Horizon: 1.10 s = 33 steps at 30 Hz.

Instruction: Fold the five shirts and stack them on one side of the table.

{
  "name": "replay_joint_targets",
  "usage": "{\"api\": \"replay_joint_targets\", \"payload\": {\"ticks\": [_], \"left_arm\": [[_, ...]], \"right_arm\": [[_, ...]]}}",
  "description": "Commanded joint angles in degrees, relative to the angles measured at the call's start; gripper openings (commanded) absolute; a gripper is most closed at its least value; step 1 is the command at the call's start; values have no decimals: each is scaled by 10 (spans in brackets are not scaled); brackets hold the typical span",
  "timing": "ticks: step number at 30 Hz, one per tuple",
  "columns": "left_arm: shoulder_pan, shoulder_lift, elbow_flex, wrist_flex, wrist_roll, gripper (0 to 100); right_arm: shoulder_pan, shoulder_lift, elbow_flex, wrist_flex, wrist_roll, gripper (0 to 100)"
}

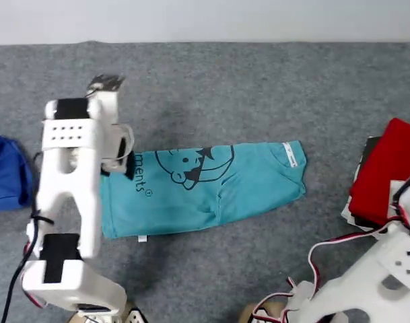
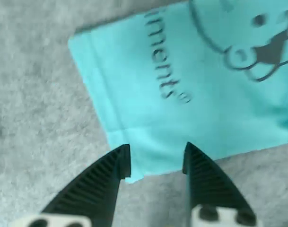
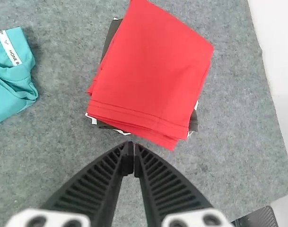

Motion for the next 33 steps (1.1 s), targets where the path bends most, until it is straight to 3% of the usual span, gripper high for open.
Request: {"api": "replay_joint_targets", "payload": {"ticks": [1,7,16,30,33], "left_arm": [[-35,-32,28,-24,-44,206],[-71,-10,102,-86,-122,225],[-104,109,104,-148,-154,225],[-100,240,-40,-120,-157,276],[-95,287,-86,-104,-126,276]], "right_arm": [[-4,-9,-2,21,2,10],[-3,-10,-2,21,2,10],[-3,-10,-2,21,2,10],[-3,-8,-2,21,2,13],[-3,-7,-2,21,2,13]]}}
